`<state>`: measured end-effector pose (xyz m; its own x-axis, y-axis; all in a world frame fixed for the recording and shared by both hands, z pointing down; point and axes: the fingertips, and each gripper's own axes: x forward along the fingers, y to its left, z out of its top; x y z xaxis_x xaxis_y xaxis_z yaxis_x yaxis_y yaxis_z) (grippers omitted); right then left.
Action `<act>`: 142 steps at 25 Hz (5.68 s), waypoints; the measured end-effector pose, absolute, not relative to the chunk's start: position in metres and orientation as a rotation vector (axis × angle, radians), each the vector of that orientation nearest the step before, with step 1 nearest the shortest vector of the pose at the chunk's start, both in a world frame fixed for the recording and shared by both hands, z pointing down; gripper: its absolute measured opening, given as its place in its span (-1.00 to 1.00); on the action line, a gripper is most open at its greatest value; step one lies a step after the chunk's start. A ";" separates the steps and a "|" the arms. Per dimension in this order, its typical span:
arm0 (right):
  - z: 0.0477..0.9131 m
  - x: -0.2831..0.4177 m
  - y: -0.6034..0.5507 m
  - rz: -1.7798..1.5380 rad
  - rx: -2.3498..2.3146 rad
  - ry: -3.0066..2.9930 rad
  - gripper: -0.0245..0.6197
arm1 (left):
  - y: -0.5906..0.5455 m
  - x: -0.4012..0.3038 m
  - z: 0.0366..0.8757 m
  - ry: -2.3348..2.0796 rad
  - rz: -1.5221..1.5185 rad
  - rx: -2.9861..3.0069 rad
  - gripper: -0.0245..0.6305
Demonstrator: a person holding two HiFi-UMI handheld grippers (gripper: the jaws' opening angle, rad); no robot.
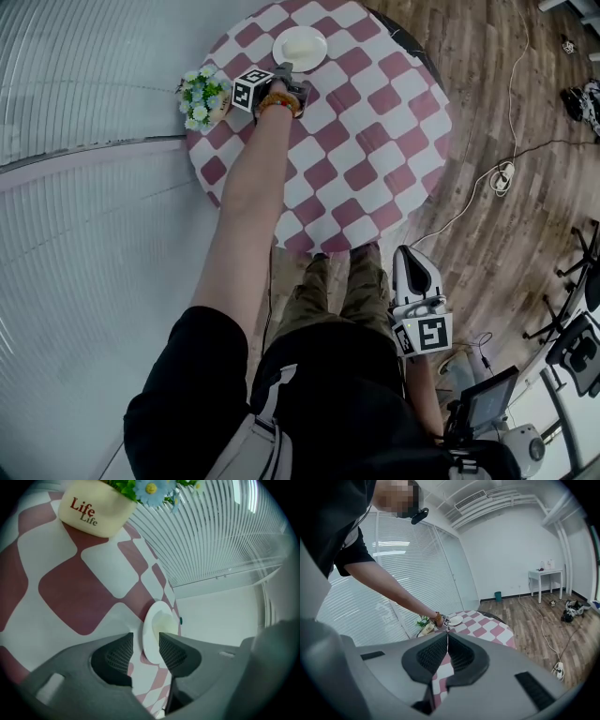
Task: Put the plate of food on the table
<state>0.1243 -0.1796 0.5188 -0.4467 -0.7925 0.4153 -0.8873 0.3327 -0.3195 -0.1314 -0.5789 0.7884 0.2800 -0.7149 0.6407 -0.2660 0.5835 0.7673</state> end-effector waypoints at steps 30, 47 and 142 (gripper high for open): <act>0.473 0.081 -0.147 0.582 1.512 -2.483 -0.89 | -0.455 -0.147 0.770 -1.298 -0.340 0.882 -0.45; 0.434 0.054 -0.129 0.455 1.535 -2.552 -0.89 | -0.378 -0.153 0.764 -1.271 -0.357 0.825 -0.45; 0.403 -0.131 -0.028 -0.022 1.204 -2.853 -0.89 | -0.028 -0.182 0.461 -1.230 0.056 2.808 -0.91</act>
<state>-0.1312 -0.0284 0.4027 -0.6968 -0.7163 0.0359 -0.7157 0.6978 0.0304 -0.1819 -0.0281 0.4605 0.6781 -0.7323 0.0634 -0.7350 -0.6759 0.0542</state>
